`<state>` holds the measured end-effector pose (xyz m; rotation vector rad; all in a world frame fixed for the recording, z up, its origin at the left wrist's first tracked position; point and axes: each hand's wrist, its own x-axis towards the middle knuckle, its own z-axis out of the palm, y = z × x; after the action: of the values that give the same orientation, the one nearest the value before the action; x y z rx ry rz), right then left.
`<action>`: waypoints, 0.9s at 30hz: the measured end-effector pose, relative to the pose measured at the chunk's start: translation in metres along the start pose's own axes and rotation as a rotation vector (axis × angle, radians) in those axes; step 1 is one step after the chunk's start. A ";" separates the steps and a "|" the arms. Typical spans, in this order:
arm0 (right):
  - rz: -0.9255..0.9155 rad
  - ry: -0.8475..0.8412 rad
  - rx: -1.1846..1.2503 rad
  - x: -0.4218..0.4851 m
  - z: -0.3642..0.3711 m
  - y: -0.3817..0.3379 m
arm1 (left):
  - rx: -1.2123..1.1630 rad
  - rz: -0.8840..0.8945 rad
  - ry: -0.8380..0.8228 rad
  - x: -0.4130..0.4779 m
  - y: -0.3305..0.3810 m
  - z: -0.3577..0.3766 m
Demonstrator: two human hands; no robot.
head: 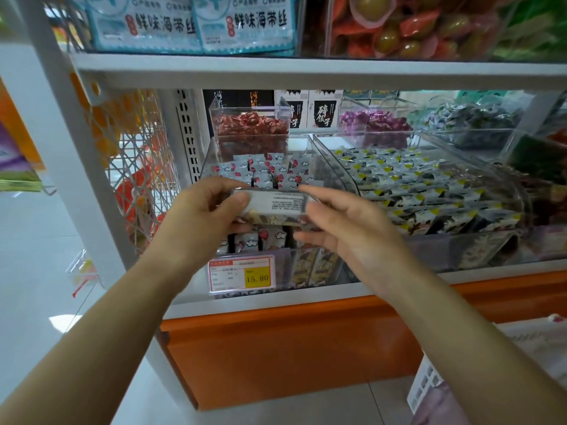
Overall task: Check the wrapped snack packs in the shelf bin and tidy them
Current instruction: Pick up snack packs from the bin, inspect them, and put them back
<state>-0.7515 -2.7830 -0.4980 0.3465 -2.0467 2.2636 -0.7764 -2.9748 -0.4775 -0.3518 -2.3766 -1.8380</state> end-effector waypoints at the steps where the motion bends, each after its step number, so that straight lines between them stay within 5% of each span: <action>1: -0.057 0.034 -0.124 0.000 0.004 0.002 | -0.022 -0.003 0.020 0.001 0.000 0.001; 6: -0.164 0.212 -0.194 0.015 0.015 0.001 | 0.006 0.008 0.038 0.004 0.003 0.005; 10: -0.133 0.328 -0.170 0.055 0.017 -0.007 | 0.656 0.257 0.196 0.021 -0.003 -0.008; 13: -0.167 0.385 -0.263 0.101 0.025 -0.011 | 0.971 0.223 0.137 0.035 -0.014 -0.019; 16: -0.238 0.402 -0.509 0.149 0.036 -0.010 | 0.978 0.121 0.019 0.043 -0.028 -0.021; 27: -0.383 0.158 -1.126 0.246 0.063 0.021 | 0.891 0.183 0.025 0.046 -0.041 -0.021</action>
<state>-0.9872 -2.8723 -0.4607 0.3763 -2.4703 0.6920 -0.8324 -3.0002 -0.5002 -0.4028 -2.7194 -0.5793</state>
